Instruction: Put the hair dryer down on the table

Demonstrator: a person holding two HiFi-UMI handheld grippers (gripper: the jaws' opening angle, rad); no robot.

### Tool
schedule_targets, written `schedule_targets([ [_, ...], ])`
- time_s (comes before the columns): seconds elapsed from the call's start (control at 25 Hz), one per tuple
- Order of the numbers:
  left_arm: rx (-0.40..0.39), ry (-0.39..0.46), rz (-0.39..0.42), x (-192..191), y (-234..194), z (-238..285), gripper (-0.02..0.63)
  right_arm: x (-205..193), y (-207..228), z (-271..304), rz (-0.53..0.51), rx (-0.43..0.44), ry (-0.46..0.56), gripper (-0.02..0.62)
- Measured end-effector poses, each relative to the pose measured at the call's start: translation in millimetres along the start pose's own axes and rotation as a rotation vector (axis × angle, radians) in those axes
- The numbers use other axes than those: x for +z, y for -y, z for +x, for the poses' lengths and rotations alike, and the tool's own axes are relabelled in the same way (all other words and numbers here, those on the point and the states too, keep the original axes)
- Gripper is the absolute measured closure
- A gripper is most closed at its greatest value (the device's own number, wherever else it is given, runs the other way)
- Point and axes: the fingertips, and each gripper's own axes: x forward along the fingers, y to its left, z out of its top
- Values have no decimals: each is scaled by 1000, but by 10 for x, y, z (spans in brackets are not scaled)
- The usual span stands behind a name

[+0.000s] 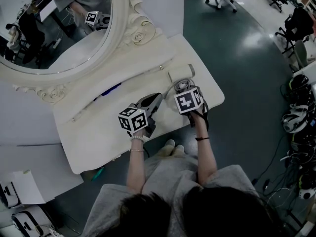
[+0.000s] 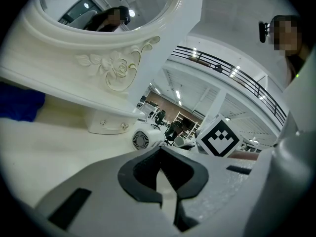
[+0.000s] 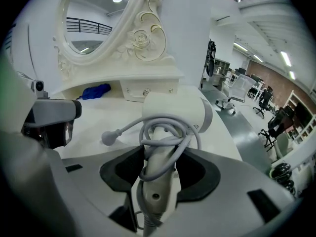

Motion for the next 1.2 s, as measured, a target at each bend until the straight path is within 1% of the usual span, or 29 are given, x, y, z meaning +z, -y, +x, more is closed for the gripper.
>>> schedule_targets([
  [0.28,-5,9,0,-9,5,-48,601,-16,-41,32,-20,-11,18,363],
  [0.32,-6,10,0,-9,9,-56,601,-12,-36,27,-13,-16,24,350],
  [0.44,-10,12,5,1,30,-80,601,20,7,-20,24,-33,53,336],
  [0.6,-20,19,18,36,77,-115,601,20,50,-100,61,-42,94,333],
  [0.68,-25,24,26,56,106,-127,601,13,72,-142,89,-30,128,333],
  [0.92,-57,25,49,71,231,-122,601,86,165,-403,230,15,265,333],
  [1.08,-82,26,65,60,327,-123,601,86,167,-546,290,37,300,333],
  [1.2,-99,25,77,51,408,-138,601,106,102,-646,337,81,332,338],
])
